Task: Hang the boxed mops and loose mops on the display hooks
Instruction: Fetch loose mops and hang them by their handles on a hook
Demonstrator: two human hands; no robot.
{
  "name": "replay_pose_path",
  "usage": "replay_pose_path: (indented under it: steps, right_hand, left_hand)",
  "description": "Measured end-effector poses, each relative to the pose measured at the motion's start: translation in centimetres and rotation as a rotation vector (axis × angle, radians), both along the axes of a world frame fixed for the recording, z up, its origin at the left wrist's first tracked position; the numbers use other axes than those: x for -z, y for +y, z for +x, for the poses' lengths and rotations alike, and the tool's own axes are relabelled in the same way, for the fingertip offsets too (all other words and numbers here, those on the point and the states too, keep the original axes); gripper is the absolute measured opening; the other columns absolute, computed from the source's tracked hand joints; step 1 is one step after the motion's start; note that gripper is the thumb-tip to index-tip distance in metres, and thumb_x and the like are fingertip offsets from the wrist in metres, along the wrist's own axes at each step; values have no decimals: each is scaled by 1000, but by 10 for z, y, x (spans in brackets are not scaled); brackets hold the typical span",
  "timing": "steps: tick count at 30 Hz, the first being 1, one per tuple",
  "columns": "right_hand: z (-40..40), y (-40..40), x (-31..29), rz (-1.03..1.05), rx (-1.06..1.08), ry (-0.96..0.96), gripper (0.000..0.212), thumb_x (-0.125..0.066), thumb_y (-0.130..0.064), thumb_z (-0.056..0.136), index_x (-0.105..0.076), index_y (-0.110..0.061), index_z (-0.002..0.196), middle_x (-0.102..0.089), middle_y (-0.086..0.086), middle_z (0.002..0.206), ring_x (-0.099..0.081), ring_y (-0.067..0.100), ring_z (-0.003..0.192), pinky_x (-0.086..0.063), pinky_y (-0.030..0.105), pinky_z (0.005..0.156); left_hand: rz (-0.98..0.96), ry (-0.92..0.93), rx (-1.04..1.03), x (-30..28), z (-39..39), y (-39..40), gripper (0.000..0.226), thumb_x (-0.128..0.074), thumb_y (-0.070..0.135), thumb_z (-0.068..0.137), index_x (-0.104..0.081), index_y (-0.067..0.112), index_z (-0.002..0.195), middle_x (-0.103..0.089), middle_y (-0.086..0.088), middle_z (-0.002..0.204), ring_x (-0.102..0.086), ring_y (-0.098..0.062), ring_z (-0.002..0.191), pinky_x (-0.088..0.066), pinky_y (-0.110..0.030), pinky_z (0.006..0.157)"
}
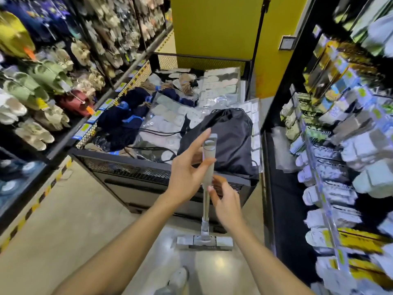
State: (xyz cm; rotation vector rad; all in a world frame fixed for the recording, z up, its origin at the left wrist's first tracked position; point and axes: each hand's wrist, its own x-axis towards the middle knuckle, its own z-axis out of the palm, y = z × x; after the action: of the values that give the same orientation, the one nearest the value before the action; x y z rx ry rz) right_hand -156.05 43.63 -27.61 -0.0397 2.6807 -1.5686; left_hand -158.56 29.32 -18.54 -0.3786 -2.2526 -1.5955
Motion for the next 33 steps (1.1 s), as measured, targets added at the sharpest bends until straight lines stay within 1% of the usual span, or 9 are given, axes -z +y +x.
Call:
replay_pose_path:
  steps: [4,8,11,15,20,23,26,30,33]
  right_hand:
    - [11,-12,-20,-32,-128,54,32,-54,-42,103,-49,-38,134,-67,-8,129,-63,12,119,-53,45,98]
    - [24,-33,-47,-104,-234,141,39,-63,-14,102,-48,-29,135,-66,-2,127,-63,-5,111,-52,25,96]
    - [37,-60,-68,-160,-293,266,42,-69,-21,97,-46,-32,130,-64,-2,122,-64,13,112,-53,36,97]
    - [63,-111,-101,-262,-368,426,42,-65,-25,99,-44,-38,134,-60,4,120,-62,18,110,-54,40,94]
    - [113,-198,-154,-344,-590,543,50,-61,-26,104,-40,-36,149,-57,4,125,-57,12,114,-49,31,98]
    - [157,-253,-188,-429,-748,591,61,-56,-32,105,-27,-63,149,-58,1,133,-59,8,121,-49,24,98]
    - [204,-303,-208,-520,-923,577,66,-52,-34,107,-17,-76,143,-59,18,141,-66,30,119,-51,22,91]
    - [276,-369,-226,-642,-1057,563,59,-55,-30,104,-31,-54,151,-65,20,127,-71,20,90,-59,34,75]
    - [326,-412,-239,-695,-1161,480,57,-57,-29,104,-32,-41,154,-70,-1,110,-70,17,84,-59,39,72]
  left_hand:
    - [54,27,-69,-33,30,-13,71,-76,2,94,-47,32,151,-73,24,101,-74,-5,99,-58,-23,94]
    - [61,90,-148,-71,58,-35,73,-78,4,92,-47,32,152,-77,-1,105,-76,-11,97,-61,-28,92]
    - [89,125,-200,-105,87,-56,76,-78,3,92,-45,40,150,-78,-2,105,-77,-14,97,-63,-31,90]
    - [117,156,-307,-149,130,-98,78,-78,10,92,-45,52,150,-77,10,103,-76,-11,99,-63,-35,90]
    - [190,292,-467,-206,205,-172,78,-74,-1,93,-40,29,156,-77,15,92,-73,-2,89,-61,-27,89]
    - [190,390,-570,-236,262,-214,76,-73,-3,93,-41,25,155,-79,14,93,-75,-2,87,-61,-25,86]
    - [185,442,-660,-257,321,-250,73,-74,-1,94,-43,30,152,-80,1,102,-77,-8,91,-61,-24,83]
    - [146,501,-747,-276,410,-305,71,-75,2,93,-43,34,148,-80,12,86,-73,-2,85,-58,-20,82]
    - [60,483,-821,-285,467,-341,74,-72,1,95,-37,25,156,-74,19,76,-69,4,79,-56,-18,82]
